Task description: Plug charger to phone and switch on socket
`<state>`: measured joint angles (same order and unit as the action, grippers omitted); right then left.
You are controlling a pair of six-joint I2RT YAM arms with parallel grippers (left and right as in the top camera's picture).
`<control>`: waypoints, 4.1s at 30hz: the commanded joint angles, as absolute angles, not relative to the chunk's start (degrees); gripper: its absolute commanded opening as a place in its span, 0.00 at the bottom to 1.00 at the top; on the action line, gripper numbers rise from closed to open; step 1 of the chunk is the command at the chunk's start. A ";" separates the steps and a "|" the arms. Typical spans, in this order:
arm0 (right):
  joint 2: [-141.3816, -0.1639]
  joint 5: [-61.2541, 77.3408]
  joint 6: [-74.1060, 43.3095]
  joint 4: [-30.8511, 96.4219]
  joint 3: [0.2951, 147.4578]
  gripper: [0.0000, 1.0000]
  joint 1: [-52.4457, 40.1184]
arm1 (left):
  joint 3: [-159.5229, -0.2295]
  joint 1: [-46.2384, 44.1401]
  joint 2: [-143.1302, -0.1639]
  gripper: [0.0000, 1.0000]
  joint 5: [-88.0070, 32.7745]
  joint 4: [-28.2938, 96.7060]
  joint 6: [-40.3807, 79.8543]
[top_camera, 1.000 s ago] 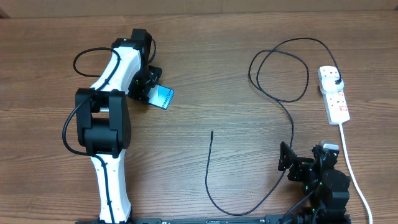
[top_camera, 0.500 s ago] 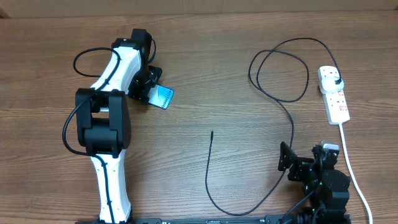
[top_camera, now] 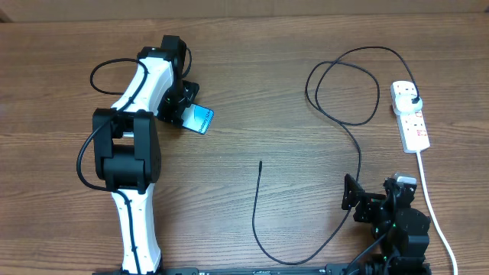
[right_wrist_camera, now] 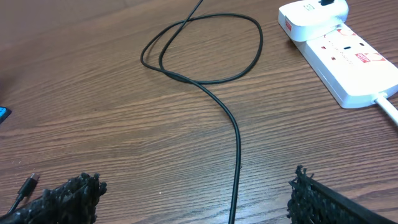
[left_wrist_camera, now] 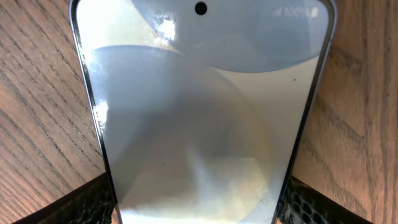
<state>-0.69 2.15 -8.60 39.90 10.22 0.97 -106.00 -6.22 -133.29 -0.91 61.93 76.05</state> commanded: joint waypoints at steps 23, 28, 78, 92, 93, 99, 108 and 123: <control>-0.27 2.44 -8.78 40.40 9.34 1.00 0.64 | -103.92 -6.02 -134.72 0.75 -1.08 62.63 75.13; -0.27 2.44 -8.78 40.40 9.34 1.00 0.64 | -103.92 -6.02 -134.72 0.73 -1.10 62.65 75.13; -0.27 2.44 -8.78 40.40 9.34 1.00 0.64 | -125.89 -6.17 -134.13 0.04 -14.28 70.46 64.90; -0.27 2.44 -8.78 40.40 9.34 1.00 0.64 | -131.00 -6.17 -134.13 0.04 -51.31 70.24 59.09; -0.27 2.46 -8.78 40.40 9.34 1.00 0.64 | -131.00 -6.17 -134.13 0.04 -53.17 70.24 59.11; -0.27 2.46 -8.78 40.40 9.34 1.00 0.64 | -131.00 -6.20 -134.13 0.04 -67.22 69.73 59.11; -0.27 2.46 -8.78 40.40 9.34 1.00 0.64 | -131.00 -6.20 -134.13 0.04 -75.55 69.80 58.70; -0.27 2.44 -8.78 40.40 9.34 1.00 0.64 | -131.00 -6.20 -134.13 0.04 -80.62 69.80 58.59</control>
